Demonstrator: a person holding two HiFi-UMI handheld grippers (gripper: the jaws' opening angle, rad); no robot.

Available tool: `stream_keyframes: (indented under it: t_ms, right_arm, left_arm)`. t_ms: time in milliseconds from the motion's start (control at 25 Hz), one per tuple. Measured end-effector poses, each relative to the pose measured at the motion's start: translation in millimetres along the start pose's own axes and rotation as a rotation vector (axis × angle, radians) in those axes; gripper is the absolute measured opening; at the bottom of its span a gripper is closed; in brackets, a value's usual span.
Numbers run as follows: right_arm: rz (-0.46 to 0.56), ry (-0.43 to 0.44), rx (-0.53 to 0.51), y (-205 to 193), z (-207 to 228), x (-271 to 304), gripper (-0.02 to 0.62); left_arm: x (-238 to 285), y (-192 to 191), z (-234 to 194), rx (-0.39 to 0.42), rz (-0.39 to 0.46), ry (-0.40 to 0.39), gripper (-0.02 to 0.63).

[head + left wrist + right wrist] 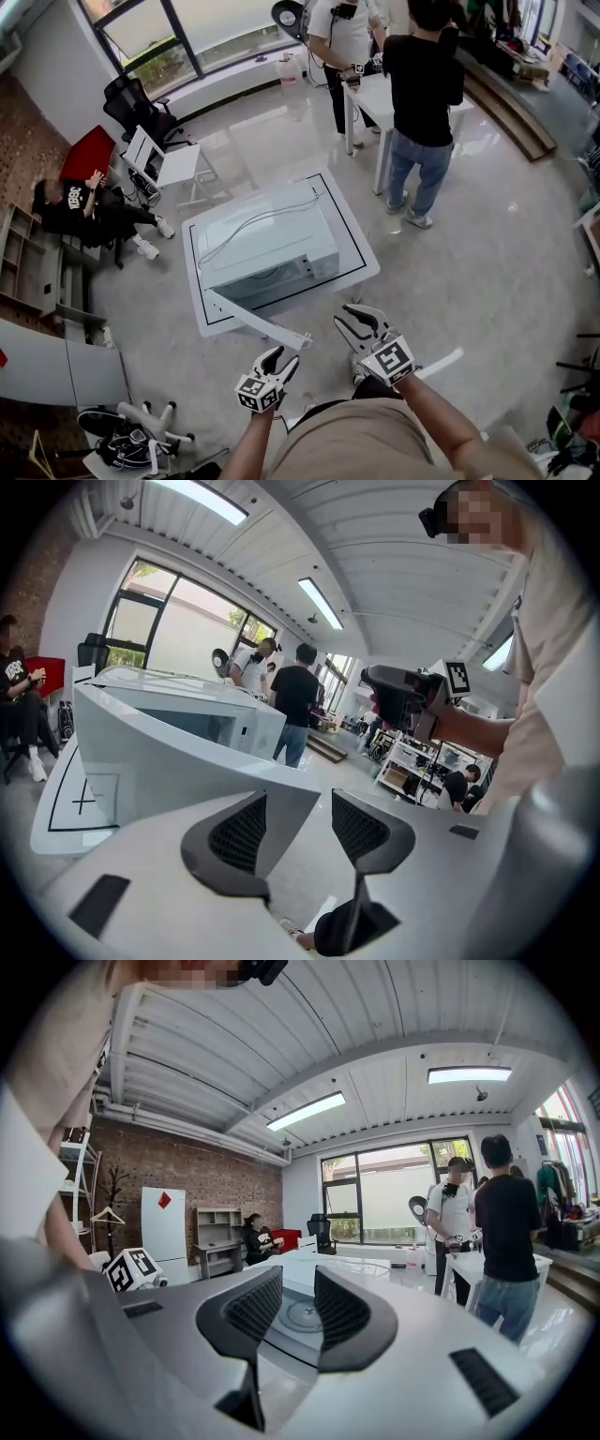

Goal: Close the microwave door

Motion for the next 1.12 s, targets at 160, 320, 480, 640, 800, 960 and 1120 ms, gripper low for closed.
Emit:
stream_keyframes:
  t_ms: [160, 320, 480, 640, 800, 960, 1120]
  right_arm:
    - [0.003, -0.002, -0.003, 0, 19, -6, 0.1]
    - [0.004, -0.003, -0.009, 1, 38, -11, 0.1]
    - [0.004, -0.002, -0.018, 1, 53, -15, 0.1]
    - [0.006, -0.007, -0.035, 2, 71, -18, 0.1]
    - [0.016, -0.016, -0.04, 5, 88, -22, 0.1]
    - [0.015, -0.016, -0.041, 7, 99, -22, 0.1]
    - [0.004, -0.007, -0.045, 0, 107, -10, 0.1]
  left_arm:
    - [21, 16, -2, 0.003, 0.008, 0.018, 0.215]
    - [41, 34, -4, 0.003, 0.023, 0.032, 0.215]
    - [60, 51, -8, 0.008, 0.038, 0.05, 0.215]
    - [76, 65, -16, 0.005, 0.052, 0.069, 0.215]
    - [85, 73, -21, -0.009, 0.067, 0.093, 0.215]
    - [91, 83, -27, -0.054, 0.105, 0.121, 0.215]
    - [101, 91, -40, -0.073, 0.127, 0.156, 0.215]
Point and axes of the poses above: the fingertips, and each gripper's own axes: x forward along the fingers, z to its right, y out of its top, the point moved 6 cm from there along -x, backward along the fingers, and after that the axes turned 8 degrees about -z, right-handed, at the moved point
